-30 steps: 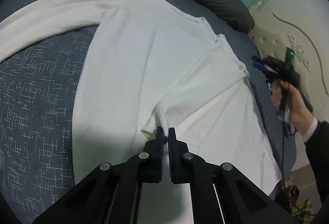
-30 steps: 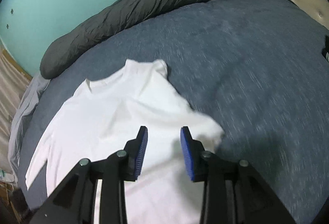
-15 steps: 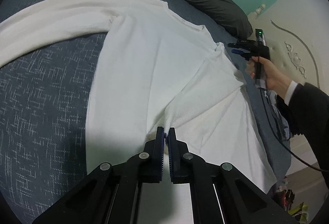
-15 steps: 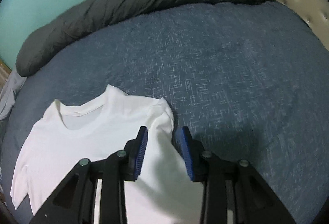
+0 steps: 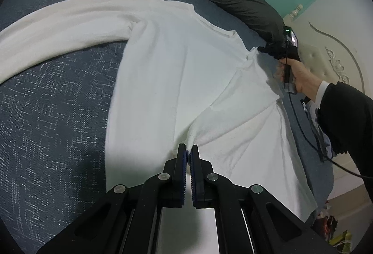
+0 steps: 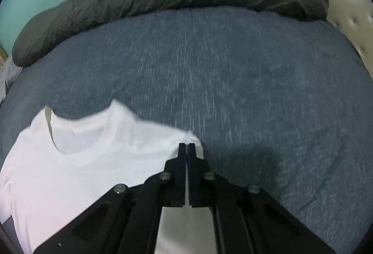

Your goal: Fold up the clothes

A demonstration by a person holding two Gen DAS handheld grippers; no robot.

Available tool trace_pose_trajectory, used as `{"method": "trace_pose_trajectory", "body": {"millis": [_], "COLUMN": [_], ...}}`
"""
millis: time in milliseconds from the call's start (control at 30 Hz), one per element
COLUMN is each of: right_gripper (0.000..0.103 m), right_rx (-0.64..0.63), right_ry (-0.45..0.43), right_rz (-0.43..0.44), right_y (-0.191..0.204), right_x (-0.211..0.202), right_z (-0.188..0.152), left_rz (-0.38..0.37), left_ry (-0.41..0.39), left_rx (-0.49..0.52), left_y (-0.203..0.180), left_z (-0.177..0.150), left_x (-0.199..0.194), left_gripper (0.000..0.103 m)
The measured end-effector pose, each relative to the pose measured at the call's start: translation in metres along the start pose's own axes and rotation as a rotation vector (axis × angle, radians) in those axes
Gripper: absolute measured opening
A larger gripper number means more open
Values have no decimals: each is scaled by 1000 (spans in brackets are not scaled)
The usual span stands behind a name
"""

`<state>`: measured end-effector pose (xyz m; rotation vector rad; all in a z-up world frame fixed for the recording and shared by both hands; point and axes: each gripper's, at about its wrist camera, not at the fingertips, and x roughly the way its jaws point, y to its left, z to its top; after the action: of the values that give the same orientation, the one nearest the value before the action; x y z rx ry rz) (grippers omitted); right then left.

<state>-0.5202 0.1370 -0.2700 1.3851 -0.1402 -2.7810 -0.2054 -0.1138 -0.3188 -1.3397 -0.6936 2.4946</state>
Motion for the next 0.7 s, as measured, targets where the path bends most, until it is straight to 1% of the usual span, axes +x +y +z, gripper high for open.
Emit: {"method": "trace_pose_trajectory", "body": {"millis": [100,233,533,667,700], "right_gripper": [0,0,0,0,0], "right_rx": [29,27,21,44,44], "right_ry": [-5,-6,35,42,23], "right_rz": [-6,-17,-52,-34,-20], "right_y": [-7,-4,5,0,-1], "right_x": [-1,1,28,34,29], "right_z": [9,18,25,30,30], "left_rz": [2,14,28,26,25], "left_ry": [-2,4,12,23,24], "left_rx": [-6,-21,-32,-38,-39], "left_y": [2,8,12,15,16], "left_z": [-1,-4,-6,-7,-8], "left_x": [-1,0,1,3,3], "left_gripper": [3,3,3,3,3]}}
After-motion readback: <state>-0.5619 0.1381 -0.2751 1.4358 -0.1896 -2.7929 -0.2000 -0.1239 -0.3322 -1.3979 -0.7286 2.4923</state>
